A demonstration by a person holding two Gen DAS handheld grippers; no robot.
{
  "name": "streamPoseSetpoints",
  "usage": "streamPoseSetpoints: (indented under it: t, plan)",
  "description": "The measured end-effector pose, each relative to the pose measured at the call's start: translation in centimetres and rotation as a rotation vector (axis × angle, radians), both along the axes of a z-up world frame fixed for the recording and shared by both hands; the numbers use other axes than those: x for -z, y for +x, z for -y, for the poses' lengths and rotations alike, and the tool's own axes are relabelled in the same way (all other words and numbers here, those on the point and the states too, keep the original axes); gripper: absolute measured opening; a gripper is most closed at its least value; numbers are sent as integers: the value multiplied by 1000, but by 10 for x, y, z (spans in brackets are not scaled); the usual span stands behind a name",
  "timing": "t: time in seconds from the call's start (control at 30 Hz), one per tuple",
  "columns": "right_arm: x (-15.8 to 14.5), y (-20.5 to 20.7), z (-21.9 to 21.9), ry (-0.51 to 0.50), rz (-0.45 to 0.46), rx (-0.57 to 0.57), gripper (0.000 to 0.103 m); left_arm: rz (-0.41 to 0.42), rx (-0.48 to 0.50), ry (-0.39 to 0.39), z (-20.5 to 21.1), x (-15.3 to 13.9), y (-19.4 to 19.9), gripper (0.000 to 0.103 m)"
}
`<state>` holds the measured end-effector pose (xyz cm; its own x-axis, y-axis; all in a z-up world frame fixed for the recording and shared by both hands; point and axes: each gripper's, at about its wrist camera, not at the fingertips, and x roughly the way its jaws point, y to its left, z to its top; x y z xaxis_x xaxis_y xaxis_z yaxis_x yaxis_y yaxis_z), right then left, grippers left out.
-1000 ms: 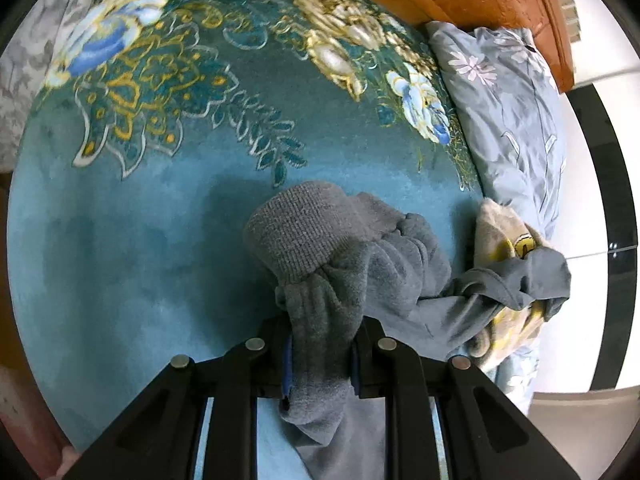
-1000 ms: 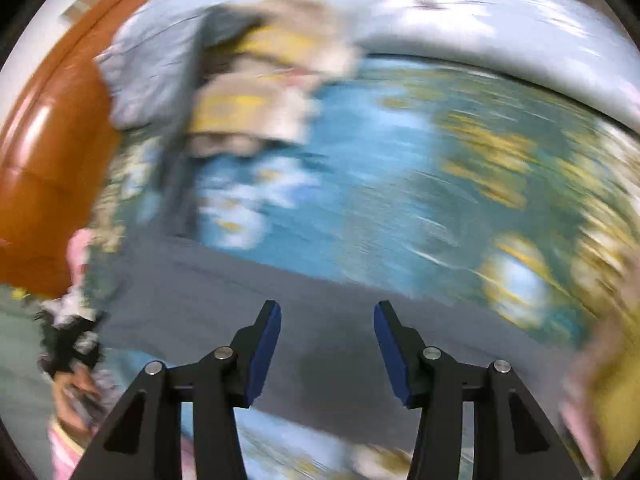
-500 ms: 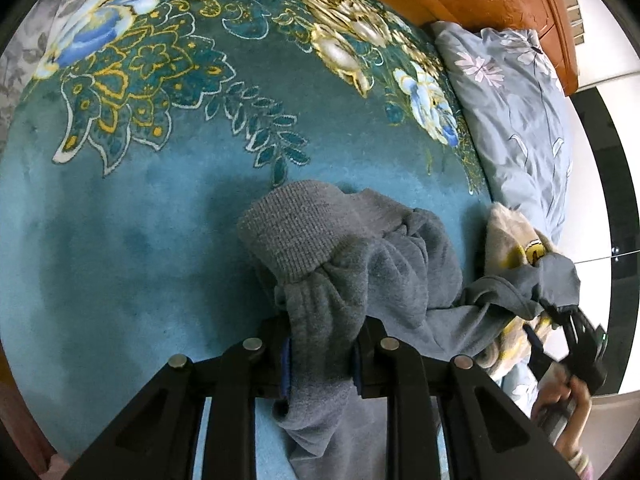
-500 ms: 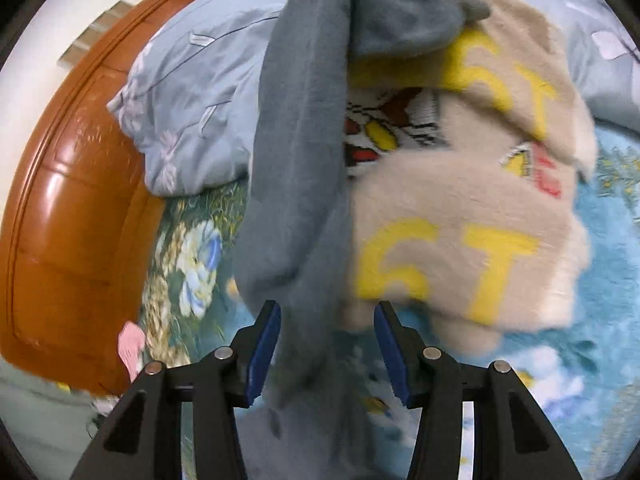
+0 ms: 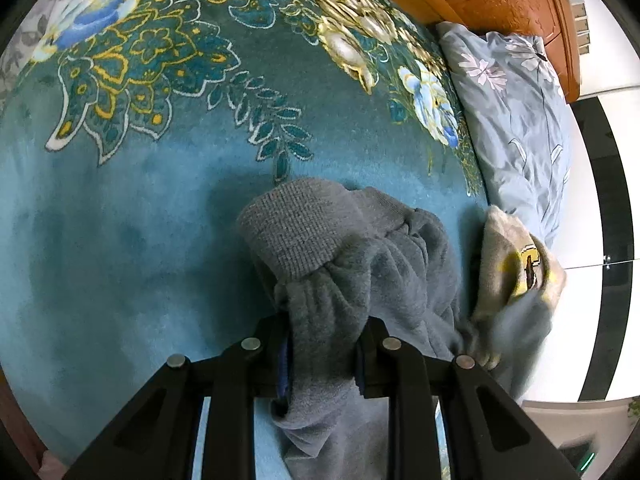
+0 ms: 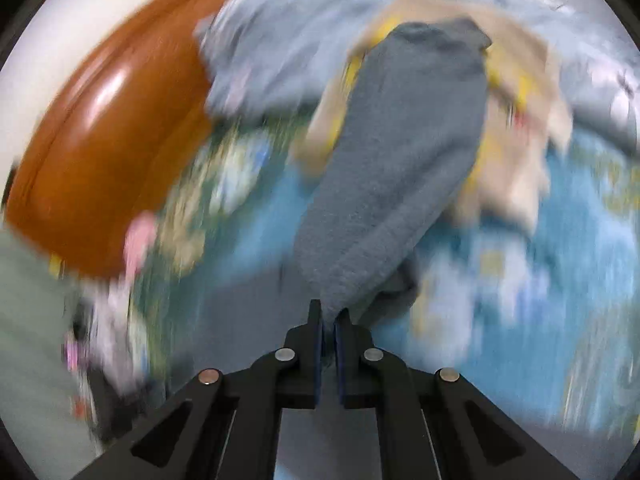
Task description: Fold clothes
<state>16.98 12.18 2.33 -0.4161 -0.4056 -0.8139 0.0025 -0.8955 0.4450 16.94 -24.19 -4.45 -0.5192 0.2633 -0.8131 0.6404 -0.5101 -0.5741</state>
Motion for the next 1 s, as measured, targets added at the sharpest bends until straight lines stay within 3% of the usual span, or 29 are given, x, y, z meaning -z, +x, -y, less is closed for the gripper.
streamPoseSetpoints:
  t: [0.1, 0.17, 0.27, 0.33, 0.4, 0.5, 0.6, 0.7, 0.77, 0.8, 0.83, 0.9, 1.0]
  plan:
    - [47, 45, 18, 31, 132, -95, 9, 6, 5, 0, 0, -2, 1, 24]
    - [68, 57, 14, -3, 202, -69, 11, 1, 12, -5, 0, -5, 2, 25]
    - [61, 56, -14, -81, 161, 15, 23, 0, 13, -8, 0, -6, 2, 26]
    - [49, 46, -46, -96, 105, 100, 42, 3, 8, -8, 1, -5, 2, 26]
    - [47, 30, -76, -114, 77, 227, 46, 6, 5, -11, 0, -5, 2, 26]
    - [63, -3, -107, -158, 79, 373, 47, 14, 7, -29, -2, -7, 1, 26]
    - [89, -42, -113, -85, 128, 447, 47, 23, 15, -55, -3, -9, 1, 26]
    - [119, -69, -108, -69, 232, 452, 47, 21, 17, -62, -3, -10, 2, 26]
    - [121, -76, -100, -38, 241, 477, 44, 20, 16, -68, -3, -10, 2, 27]
    - [120, -79, -95, -43, 234, 471, 36, 22, 17, -72, -3, -10, 2, 27]
    - [121, -83, -90, -55, 245, 441, 9, 25, 19, -75, -3, -10, 1, 27]
    - [123, -90, -79, -56, 275, 382, 6, 28, 21, -80, -4, -10, 1, 27]
    - [102, -81, -92, -128, 200, 432, 6, 21, 19, -79, -3, -10, 2, 27]
